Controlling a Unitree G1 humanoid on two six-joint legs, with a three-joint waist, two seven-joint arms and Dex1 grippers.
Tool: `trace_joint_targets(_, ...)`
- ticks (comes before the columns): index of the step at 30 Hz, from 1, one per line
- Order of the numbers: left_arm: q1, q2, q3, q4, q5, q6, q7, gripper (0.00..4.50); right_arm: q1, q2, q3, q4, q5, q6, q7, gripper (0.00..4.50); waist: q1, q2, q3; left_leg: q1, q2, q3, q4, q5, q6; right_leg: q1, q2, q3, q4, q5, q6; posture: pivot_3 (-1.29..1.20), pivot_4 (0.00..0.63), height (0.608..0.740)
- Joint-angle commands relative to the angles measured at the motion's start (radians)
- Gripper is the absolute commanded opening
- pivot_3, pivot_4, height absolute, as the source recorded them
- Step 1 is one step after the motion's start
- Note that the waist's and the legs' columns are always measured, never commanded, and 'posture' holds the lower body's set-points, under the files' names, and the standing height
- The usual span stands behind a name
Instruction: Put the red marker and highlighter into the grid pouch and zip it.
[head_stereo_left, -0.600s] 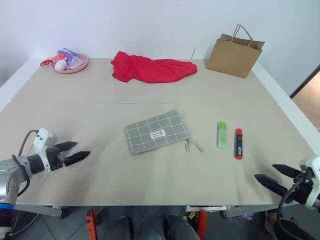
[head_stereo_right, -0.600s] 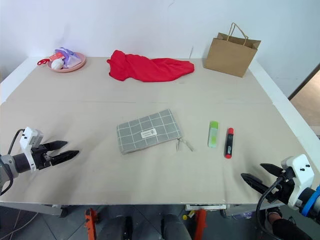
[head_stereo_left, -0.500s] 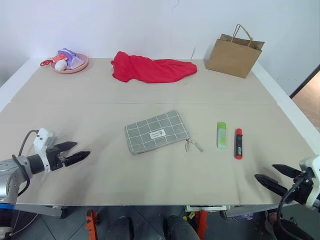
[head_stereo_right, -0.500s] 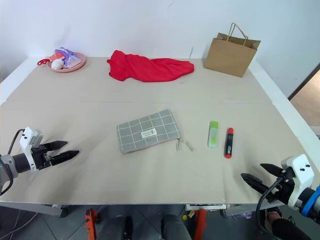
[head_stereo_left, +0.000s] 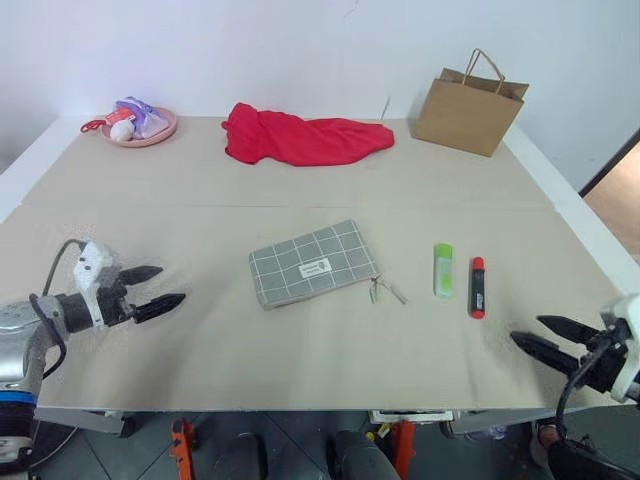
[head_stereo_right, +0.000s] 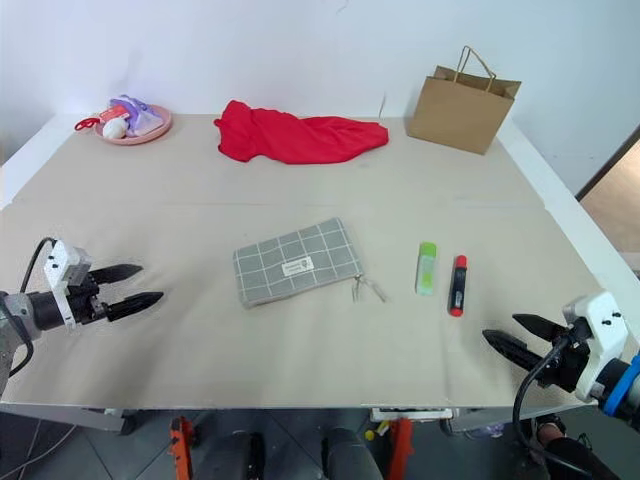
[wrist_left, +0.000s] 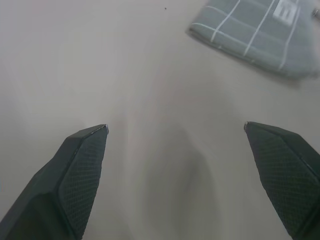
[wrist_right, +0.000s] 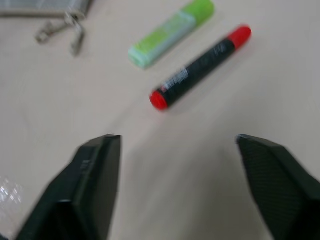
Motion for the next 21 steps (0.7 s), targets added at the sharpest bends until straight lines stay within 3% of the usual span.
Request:
trace_joint_targets(1, -0.049, 0.005, -0.029, 0.039, 0.087, -0.26, -0.036, 4.5, -0.041, -0.028, -0.069, -0.076, 0.087, 0.038, 0.012, 2.32, 0.001, 0.0, 0.0, 0.0, 0.0, 0.0, 0.0, 0.0, 0.0, 0.0, 0.0, 0.0, 0.0, 0.001, -0.002, 0.0, 0.15, 0.74)
trace_joint_targets(4, -0.089, -0.003, -0.066, 0.069, 0.122, -0.361, -0.056, 4.5, -0.091, -0.042, -0.055, -0.104, 0.123, 0.06, 0.008, 1.22, 0.001, 0.0, 0.0, -0.001, 0.0, 0.0, 0.0, 0.0, 0.0, 0.0, 0.0, 0.0, 0.0, 0.001, -0.002, 0.0, 0.15, 0.74)
trace_joint_targets(6, -0.125, -0.024, -0.109, 0.072, 0.142, -0.408, -0.071, 4.5, -0.167, -0.047, 0.001, -0.125, 0.155, 0.077, -0.002, 0.1, 0.001, 0.0, 0.0, -0.001, 0.0, 0.0, 0.001, 0.0, 0.0, 0.0, 0.001, 0.0, 0.0, 0.001, -0.001, 0.0, 0.15, 0.74)
trace_joint_targets(10, -0.198, -0.072, -0.201, 0.086, 0.187, -0.472, -0.102, 4.5, -0.362, -0.036, 0.215, -0.141, 0.132, 0.096, -0.029, 0.03, -0.001, 0.0, 0.0, -0.002, 0.0, 0.0, 0.002, 0.001, 0.001, 0.0, 0.003, 0.002, 0.0, 0.003, 0.002, 0.0, 0.15, 0.74)
trace_joint_targets(15, -0.301, -0.116, -0.304, 0.149, 0.258, -0.547, -0.136, 4.5, -0.697, 0.026, 0.652, -0.027, -0.203, 0.011, -0.122, 0.03, -0.006, 0.0, 0.0, -0.002, 0.001, 0.001, 0.005, 0.001, 0.001, -0.001, 0.007, 0.002, 0.001, 0.005, 0.001, 0.0, 0.15, 0.74)
trace_joint_targets(21, -0.34, -0.152, -0.35, 0.175, 0.268, -0.581, -0.152, 4.5, -0.841, 0.105, 0.831, 0.134, -0.377, -0.088, -0.119, 0.03, 0.002, 0.001, 0.0, -0.006, 0.0, 0.001, 0.004, 0.001, 0.004, -0.004, 0.005, 0.001, 0.004, 0.005, -0.004, 0.0, 0.15, 0.74)
